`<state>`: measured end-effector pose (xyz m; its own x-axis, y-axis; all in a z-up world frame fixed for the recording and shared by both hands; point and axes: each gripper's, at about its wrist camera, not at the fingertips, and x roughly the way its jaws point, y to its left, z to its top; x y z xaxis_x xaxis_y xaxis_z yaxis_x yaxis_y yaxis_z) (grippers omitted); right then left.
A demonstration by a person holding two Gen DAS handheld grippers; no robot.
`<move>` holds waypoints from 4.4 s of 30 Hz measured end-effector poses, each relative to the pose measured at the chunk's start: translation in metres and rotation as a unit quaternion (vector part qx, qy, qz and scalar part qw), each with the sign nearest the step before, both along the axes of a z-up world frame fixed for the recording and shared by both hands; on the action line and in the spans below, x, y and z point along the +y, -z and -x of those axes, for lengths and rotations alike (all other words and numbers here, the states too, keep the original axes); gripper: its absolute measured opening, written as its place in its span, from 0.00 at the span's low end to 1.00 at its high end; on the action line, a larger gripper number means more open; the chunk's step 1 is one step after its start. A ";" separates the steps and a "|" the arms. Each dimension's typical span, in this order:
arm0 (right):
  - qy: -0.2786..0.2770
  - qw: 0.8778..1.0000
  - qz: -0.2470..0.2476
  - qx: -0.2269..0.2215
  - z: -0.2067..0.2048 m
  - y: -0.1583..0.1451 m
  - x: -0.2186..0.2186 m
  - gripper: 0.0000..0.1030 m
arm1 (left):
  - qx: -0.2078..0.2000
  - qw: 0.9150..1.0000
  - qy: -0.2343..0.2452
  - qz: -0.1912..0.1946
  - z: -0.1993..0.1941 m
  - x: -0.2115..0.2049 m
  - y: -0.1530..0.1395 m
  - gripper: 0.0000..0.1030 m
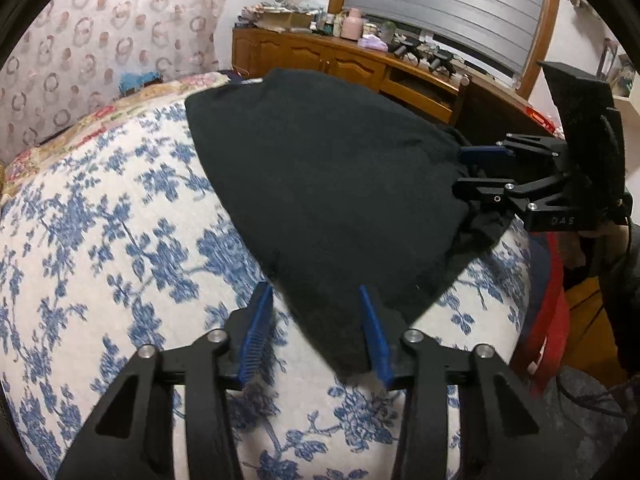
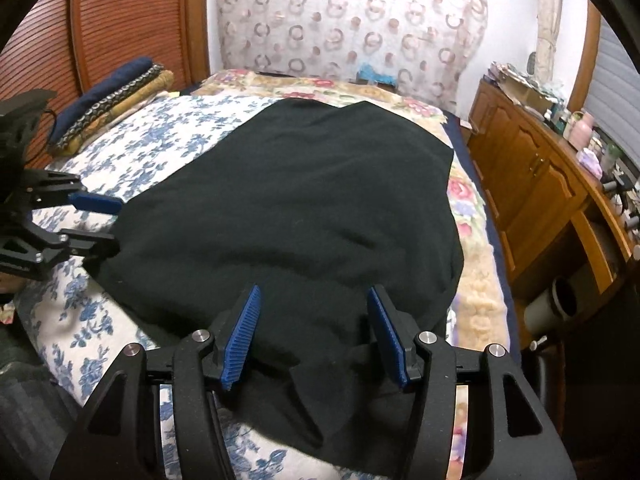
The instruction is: Fold small clothes
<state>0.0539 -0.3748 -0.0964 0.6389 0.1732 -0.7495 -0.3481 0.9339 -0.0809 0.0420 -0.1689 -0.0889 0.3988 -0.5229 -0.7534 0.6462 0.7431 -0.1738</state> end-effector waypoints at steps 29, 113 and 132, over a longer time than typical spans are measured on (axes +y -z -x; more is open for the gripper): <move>-0.024 0.998 0.055 0.000 0.021 0.027 0.011 0.69 | -0.067 0.993 -0.005 0.098 -0.011 0.000 -0.083 0.02; 0.118 0.988 -0.096 0.040 -0.212 0.009 -0.119 0.82 | 0.024 0.998 -0.052 0.029 -0.253 -0.054 -0.010 0.12; 0.059 0.967 -0.221 0.116 -0.218 0.016 -0.127 0.40 | -0.030 0.996 -0.028 0.084 -0.228 -0.050 -0.054 0.11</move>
